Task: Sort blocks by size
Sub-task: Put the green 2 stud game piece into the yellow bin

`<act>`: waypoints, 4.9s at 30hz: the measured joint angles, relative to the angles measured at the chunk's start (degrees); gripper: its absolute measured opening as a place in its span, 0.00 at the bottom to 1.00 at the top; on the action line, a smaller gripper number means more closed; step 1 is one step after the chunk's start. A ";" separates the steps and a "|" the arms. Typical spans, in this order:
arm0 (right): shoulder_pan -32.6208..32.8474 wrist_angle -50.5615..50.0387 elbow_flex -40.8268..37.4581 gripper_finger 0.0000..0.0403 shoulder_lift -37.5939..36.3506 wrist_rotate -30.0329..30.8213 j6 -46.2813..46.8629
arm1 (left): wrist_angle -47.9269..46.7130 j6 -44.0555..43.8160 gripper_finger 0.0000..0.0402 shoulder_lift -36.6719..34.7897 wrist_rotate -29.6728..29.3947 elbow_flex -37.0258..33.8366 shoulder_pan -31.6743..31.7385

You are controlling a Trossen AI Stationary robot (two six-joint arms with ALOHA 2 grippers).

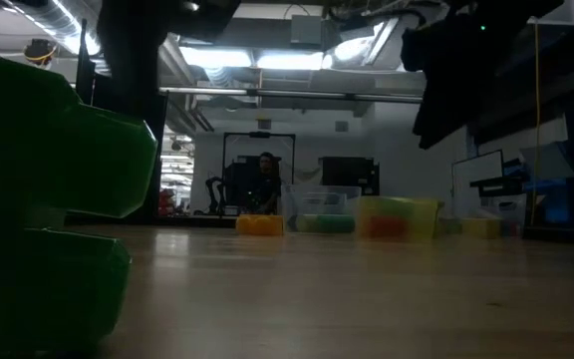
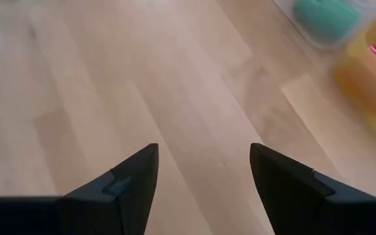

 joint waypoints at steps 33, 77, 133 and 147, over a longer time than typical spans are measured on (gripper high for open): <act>3.95 6.06 0.00 0.60 0.00 -0.14 -0.04 | -1.05 3.03 0.01 1.92 1.98 1.43 1.23; 3.95 6.06 0.00 0.60 0.00 -0.59 -0.05 | -10.68 -23.47 0.02 2.80 7.63 22.45 -3.83; 3.97 6.01 -0.02 0.60 0.02 -0.57 -0.04 | -11.16 -15.30 0.00 13.44 8.57 24.75 -9.18; 3.97 6.00 -0.02 0.60 0.02 -0.57 -0.04 | -12.23 -1.81 0.00 14.60 8.87 24.74 -8.83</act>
